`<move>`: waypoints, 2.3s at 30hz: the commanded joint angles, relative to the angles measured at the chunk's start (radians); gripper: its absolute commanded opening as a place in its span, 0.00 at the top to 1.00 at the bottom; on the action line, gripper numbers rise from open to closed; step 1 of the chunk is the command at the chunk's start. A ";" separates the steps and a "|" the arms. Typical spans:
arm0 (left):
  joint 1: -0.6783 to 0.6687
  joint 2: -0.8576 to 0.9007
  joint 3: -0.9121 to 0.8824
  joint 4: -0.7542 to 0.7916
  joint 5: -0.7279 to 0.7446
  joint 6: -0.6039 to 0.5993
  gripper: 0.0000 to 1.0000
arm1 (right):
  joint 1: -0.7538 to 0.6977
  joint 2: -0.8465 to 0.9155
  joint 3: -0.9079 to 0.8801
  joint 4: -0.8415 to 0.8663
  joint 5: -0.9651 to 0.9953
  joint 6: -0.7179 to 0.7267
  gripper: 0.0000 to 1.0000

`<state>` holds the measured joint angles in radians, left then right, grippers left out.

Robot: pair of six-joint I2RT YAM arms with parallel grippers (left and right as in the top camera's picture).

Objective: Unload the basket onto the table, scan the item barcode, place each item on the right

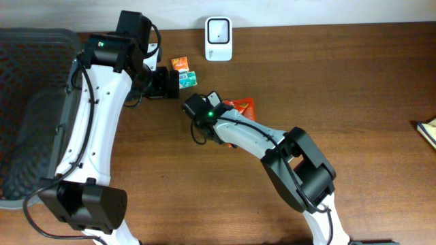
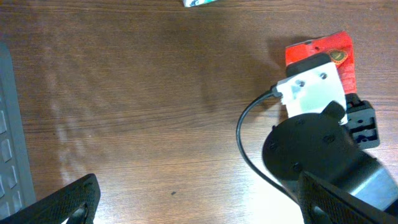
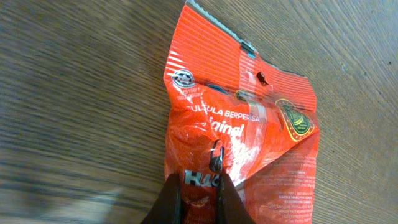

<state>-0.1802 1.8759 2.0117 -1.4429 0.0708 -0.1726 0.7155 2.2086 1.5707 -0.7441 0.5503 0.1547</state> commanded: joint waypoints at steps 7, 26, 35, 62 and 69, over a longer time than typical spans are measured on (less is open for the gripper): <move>0.000 -0.003 -0.002 -0.001 0.003 0.002 0.01 | -0.270 -0.172 0.096 -0.095 -0.684 0.010 0.96; 0.000 -0.003 -0.002 -0.001 0.003 0.002 0.01 | -0.938 -0.198 -0.151 -0.097 -1.132 0.069 0.51; 0.000 -0.003 -0.002 -0.001 0.003 0.002 0.01 | -0.727 -0.204 0.110 -0.380 -0.889 -0.019 0.77; 0.000 -0.003 -0.002 -0.001 0.003 0.002 0.01 | -0.557 -0.205 -0.189 -0.082 -0.664 0.176 0.35; 0.000 -0.003 -0.002 -0.001 0.003 0.002 0.01 | -0.474 -0.204 -0.134 -0.100 -0.507 0.176 0.21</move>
<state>-0.1802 1.8759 2.0109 -1.4460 0.0704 -0.1726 0.2352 2.0037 1.3888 -0.7815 -0.0200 0.3325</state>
